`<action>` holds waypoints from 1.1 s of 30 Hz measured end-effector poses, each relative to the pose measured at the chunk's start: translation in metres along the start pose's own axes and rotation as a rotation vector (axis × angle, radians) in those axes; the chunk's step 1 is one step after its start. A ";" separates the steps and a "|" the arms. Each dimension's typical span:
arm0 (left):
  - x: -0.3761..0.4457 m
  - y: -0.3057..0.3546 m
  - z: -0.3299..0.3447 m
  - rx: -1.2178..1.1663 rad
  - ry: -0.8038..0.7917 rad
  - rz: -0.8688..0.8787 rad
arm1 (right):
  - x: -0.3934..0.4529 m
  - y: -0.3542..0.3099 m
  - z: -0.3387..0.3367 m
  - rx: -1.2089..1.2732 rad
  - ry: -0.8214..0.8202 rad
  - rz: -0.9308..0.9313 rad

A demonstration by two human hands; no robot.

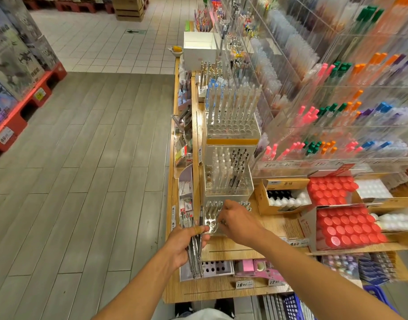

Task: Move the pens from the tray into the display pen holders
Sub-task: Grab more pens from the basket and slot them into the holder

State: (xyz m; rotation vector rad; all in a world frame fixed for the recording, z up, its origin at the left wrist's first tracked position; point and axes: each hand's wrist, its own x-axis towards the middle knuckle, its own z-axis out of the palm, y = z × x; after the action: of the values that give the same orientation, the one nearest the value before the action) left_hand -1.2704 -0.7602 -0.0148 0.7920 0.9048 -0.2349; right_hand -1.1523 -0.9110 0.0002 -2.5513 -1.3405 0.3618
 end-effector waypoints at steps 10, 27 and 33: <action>-0.005 0.005 0.007 0.002 -0.189 0.063 | 0.022 -0.014 -0.026 0.848 -0.044 0.473; 0.012 0.000 -0.008 -0.073 0.147 -0.070 | 0.024 0.003 -0.038 0.421 0.098 0.156; 0.014 0.002 -0.005 -0.101 0.125 -0.065 | 0.024 0.006 -0.023 0.329 0.130 0.100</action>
State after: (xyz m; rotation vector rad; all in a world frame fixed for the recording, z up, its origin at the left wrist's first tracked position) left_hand -1.2644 -0.7535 -0.0264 0.6901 1.0531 -0.1963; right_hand -1.1269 -0.8968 0.0171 -2.3268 -1.0160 0.3916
